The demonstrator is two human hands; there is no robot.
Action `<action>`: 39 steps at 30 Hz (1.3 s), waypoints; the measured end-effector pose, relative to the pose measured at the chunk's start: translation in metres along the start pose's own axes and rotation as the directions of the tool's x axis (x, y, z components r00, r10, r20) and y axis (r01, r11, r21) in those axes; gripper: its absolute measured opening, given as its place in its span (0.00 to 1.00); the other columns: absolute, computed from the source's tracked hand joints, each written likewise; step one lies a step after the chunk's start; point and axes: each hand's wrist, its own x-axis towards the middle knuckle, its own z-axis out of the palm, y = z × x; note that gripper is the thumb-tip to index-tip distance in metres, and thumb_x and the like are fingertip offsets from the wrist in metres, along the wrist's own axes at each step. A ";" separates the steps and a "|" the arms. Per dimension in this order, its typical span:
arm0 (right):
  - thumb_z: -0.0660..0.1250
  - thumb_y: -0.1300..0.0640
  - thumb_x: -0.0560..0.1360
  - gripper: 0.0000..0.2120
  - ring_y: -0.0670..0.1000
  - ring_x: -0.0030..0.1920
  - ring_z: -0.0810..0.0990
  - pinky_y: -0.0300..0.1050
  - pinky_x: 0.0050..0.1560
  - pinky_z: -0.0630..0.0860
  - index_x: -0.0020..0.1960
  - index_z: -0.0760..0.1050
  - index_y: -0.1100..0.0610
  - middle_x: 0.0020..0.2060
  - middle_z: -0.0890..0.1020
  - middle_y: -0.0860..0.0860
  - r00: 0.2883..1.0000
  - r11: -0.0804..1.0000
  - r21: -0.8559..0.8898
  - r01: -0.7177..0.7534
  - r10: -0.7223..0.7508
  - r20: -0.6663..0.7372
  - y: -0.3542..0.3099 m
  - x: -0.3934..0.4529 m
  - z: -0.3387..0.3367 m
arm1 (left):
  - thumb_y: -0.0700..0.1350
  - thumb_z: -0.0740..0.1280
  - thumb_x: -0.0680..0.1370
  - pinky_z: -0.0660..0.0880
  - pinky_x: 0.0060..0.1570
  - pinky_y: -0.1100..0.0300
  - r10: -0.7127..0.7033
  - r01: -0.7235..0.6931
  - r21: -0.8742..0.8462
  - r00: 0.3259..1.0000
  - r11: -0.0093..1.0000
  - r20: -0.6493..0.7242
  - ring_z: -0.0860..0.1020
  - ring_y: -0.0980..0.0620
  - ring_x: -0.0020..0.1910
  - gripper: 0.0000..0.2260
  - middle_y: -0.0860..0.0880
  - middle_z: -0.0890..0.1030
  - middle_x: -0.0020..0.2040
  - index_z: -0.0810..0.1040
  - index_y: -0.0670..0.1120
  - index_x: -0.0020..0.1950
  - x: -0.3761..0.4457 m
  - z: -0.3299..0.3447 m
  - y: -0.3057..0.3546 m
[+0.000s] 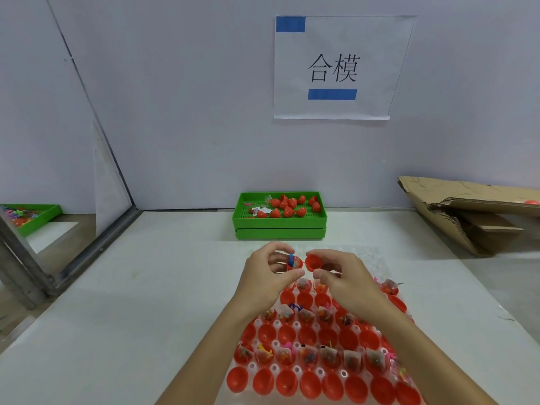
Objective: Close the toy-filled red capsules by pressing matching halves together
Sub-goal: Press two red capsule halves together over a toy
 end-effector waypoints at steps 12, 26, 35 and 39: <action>0.73 0.63 0.75 0.12 0.44 0.46 0.84 0.33 0.45 0.78 0.53 0.80 0.47 0.45 0.87 0.43 0.996 0.984 0.163 0.069 -0.078 0.047 -0.010 0.023 -0.022 | 0.41 0.76 0.73 0.77 0.41 0.70 0.038 -0.039 0.025 0.999 0.999 0.038 0.84 0.58 0.45 0.13 0.54 0.85 0.46 0.80 0.53 0.55 0.017 -0.010 0.013; 0.75 0.61 0.73 0.13 0.51 0.50 0.86 0.43 0.56 0.81 0.51 0.81 0.44 0.49 0.86 0.48 0.956 0.962 0.210 0.173 -0.216 0.199 -0.015 0.057 -0.066 | 0.43 0.72 0.77 0.79 0.57 0.56 0.124 -0.125 -0.011 0.970 0.992 0.208 0.84 0.51 0.50 0.07 0.49 0.84 0.48 0.81 0.51 0.54 0.049 -0.017 0.036; 0.75 0.55 0.72 0.11 0.52 0.49 0.86 0.49 0.54 0.82 0.53 0.81 0.46 0.48 0.86 0.50 0.959 0.961 0.219 0.171 -0.213 0.185 -0.013 0.063 -0.068 | 0.39 0.77 0.71 0.79 0.48 0.66 0.105 -0.100 -0.040 0.984 0.994 0.144 0.84 0.54 0.47 0.16 0.52 0.85 0.47 0.80 0.52 0.55 0.058 -0.011 0.034; 0.74 0.51 0.71 0.11 0.51 0.48 0.86 0.47 0.52 0.82 0.52 0.82 0.43 0.47 0.86 0.48 0.964 0.966 0.204 0.158 -0.195 0.180 -0.015 0.061 -0.070 | 0.37 0.78 0.70 0.80 0.44 0.65 0.111 -0.105 -0.062 0.988 0.993 0.109 0.84 0.55 0.43 0.14 0.52 0.85 0.43 0.80 0.46 0.51 0.058 -0.008 0.033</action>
